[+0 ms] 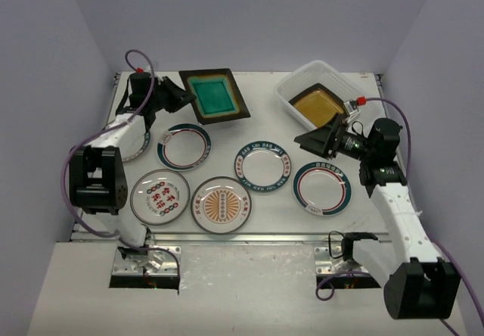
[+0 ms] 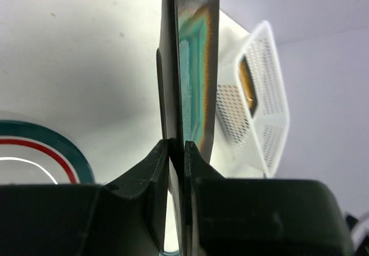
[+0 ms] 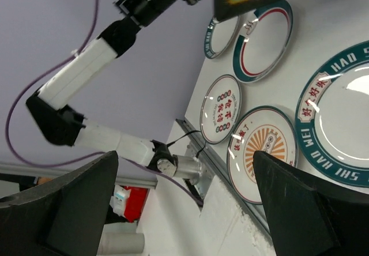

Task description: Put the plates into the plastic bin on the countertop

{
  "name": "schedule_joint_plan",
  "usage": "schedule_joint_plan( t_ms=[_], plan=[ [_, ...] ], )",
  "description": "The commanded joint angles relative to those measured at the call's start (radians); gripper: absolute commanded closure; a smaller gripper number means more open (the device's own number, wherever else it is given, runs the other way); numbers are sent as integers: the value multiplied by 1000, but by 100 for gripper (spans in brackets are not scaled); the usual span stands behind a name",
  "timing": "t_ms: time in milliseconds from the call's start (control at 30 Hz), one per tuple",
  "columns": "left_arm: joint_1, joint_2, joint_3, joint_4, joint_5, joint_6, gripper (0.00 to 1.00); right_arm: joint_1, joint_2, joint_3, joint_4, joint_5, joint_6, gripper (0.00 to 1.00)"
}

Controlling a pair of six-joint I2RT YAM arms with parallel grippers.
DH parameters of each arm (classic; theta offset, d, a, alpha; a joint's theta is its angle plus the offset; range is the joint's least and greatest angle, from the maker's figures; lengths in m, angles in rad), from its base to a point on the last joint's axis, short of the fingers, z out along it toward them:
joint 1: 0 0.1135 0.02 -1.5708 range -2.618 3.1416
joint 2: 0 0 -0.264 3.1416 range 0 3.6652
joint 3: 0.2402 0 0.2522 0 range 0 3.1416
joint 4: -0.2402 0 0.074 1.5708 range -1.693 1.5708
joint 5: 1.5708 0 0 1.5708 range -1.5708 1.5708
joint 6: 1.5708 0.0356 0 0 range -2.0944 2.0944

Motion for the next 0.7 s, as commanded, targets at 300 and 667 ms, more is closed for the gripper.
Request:
schedule_joint_plan(
  t_ms=[300,667],
  plan=[
    [-48,-394,-345,451,352,-319,100,119,558,504,-302,87,-450,1],
    [-117,-516,-467,624,379,-446,100,211,657,385,-143,-59,-333,17]
  ],
)
